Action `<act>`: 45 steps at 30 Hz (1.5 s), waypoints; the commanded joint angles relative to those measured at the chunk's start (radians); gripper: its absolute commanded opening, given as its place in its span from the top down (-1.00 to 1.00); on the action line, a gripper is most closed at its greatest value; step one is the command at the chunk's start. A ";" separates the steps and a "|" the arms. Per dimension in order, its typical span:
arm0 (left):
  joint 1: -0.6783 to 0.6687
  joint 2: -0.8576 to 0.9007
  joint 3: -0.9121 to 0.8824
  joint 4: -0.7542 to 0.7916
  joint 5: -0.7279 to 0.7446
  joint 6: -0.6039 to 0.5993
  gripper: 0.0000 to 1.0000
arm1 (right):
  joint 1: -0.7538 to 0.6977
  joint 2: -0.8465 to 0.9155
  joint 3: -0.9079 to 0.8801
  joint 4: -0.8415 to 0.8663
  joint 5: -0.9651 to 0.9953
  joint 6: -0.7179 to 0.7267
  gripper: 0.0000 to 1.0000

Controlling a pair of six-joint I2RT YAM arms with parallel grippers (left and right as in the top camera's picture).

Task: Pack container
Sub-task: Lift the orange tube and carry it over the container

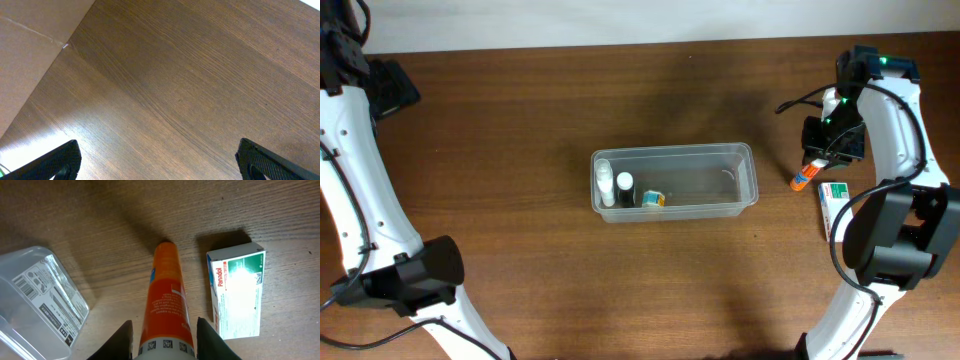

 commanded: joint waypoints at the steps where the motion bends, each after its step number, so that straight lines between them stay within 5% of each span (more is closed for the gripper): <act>1: 0.003 0.005 0.003 0.000 -0.010 -0.010 -1.00 | 0.000 0.006 -0.005 0.003 0.006 0.004 0.35; 11: 0.003 0.005 0.003 0.000 -0.010 -0.010 -1.00 | 0.000 0.006 0.069 -0.007 0.013 0.003 0.53; 22: 0.003 0.005 0.003 0.000 -0.010 -0.010 -0.99 | 0.068 0.006 0.564 -0.216 0.003 -0.019 0.56; 29: 0.003 0.005 0.003 0.000 -0.010 -0.010 -0.99 | 0.257 0.003 0.789 -0.290 -0.007 0.082 0.56; 45: 0.003 0.005 0.003 0.000 -0.010 -0.010 -0.99 | 0.694 0.003 0.795 -0.290 -0.003 0.202 0.56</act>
